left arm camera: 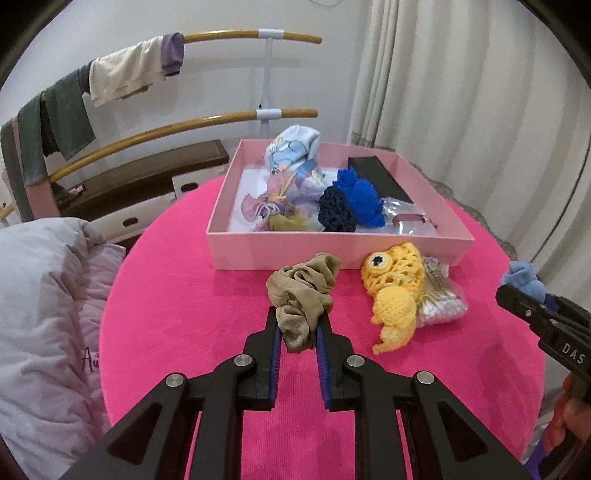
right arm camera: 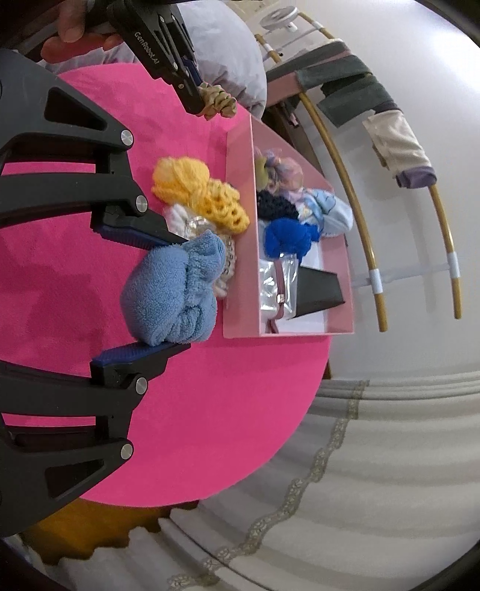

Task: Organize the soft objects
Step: 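Carry the beige scrunchie and light-blue item into the pink box and release both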

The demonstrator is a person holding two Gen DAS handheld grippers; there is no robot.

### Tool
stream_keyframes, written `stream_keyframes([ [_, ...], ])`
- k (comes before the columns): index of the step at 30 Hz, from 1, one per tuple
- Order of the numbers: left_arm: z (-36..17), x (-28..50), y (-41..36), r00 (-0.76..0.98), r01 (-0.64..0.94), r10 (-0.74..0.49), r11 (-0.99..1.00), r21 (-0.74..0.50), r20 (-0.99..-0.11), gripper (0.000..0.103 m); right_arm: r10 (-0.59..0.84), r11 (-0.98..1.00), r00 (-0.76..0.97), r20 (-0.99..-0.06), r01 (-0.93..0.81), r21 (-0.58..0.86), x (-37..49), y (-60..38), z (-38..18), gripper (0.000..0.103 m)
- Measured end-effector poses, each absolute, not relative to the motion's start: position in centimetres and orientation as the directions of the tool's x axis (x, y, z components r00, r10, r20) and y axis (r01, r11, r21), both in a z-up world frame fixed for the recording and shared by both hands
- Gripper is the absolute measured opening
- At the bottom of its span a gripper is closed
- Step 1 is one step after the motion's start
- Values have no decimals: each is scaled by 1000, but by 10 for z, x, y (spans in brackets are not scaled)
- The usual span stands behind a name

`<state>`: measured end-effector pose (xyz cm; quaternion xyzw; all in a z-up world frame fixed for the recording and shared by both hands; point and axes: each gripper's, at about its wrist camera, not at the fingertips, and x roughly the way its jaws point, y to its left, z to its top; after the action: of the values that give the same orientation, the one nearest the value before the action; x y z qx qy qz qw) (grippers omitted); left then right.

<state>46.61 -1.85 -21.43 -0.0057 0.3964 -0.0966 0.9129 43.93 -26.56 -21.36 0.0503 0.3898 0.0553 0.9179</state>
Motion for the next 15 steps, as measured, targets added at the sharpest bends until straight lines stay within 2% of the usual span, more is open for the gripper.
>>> stream_keyframes([
  [15,-168,412,-25,728,167,-148,985,-36,-669,14,192,981,739,-646,-125,148,402,-251,-175,42],
])
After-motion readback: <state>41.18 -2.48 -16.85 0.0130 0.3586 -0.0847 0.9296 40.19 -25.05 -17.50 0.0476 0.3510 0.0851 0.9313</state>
